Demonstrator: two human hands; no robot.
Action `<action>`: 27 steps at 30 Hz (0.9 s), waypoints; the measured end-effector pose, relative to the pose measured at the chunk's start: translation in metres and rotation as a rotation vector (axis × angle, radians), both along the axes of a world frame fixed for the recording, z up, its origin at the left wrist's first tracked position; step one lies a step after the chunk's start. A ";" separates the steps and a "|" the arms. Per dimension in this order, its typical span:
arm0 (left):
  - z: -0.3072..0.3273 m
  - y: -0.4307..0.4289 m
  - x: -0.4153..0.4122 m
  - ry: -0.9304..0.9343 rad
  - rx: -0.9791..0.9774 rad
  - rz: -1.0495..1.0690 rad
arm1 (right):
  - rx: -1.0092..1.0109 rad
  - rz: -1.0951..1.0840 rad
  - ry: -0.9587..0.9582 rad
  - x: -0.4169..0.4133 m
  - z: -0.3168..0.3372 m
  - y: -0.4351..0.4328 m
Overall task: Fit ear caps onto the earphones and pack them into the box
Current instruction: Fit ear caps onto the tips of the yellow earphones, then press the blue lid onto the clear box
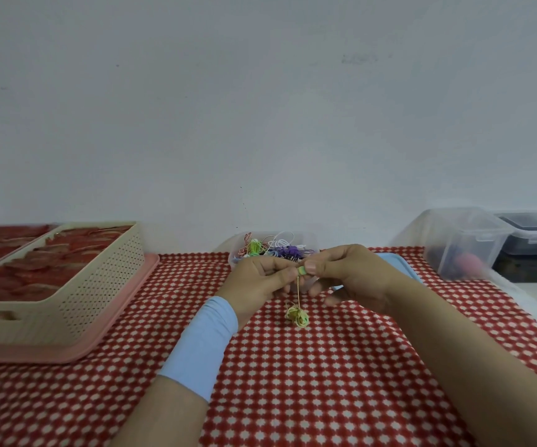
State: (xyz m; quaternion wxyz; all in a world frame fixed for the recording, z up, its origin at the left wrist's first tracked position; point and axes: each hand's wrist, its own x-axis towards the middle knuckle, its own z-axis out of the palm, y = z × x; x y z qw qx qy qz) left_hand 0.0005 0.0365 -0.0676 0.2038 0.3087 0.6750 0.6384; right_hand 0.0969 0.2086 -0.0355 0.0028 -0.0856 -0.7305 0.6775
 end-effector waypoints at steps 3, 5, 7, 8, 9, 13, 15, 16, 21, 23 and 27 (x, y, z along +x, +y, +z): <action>0.003 0.002 0.002 -0.070 0.059 -0.002 | -0.053 0.025 0.043 0.001 0.001 0.002; 0.006 0.002 0.002 -0.089 0.071 0.017 | -0.008 0.037 0.059 0.002 0.004 0.005; 0.008 0.001 0.001 -0.101 0.083 0.031 | 0.168 0.052 0.053 0.003 0.007 0.005; 0.008 0.000 0.001 -0.106 0.090 0.038 | 0.276 0.071 0.044 0.002 0.008 0.003; 0.009 0.000 0.001 -0.108 0.099 0.045 | 0.368 0.093 0.037 0.002 0.007 0.000; 0.020 -0.001 0.005 -0.114 0.197 0.059 | 0.520 0.072 0.067 -0.002 0.000 -0.015; 0.025 -0.004 0.004 -0.102 0.225 0.097 | 0.488 0.034 0.089 -0.001 0.001 -0.017; 0.026 -0.004 0.003 -0.095 0.226 0.123 | 0.484 0.007 0.097 -0.001 0.001 -0.016; 0.052 -0.011 -0.012 0.032 0.122 0.285 | 0.457 -0.152 0.165 -0.014 0.018 -0.015; 0.064 -0.016 -0.024 0.137 0.013 0.321 | 0.484 -0.187 0.197 -0.027 0.031 -0.015; 0.068 -0.019 -0.048 0.321 -0.256 0.371 | 0.599 -0.217 0.177 -0.059 0.043 -0.011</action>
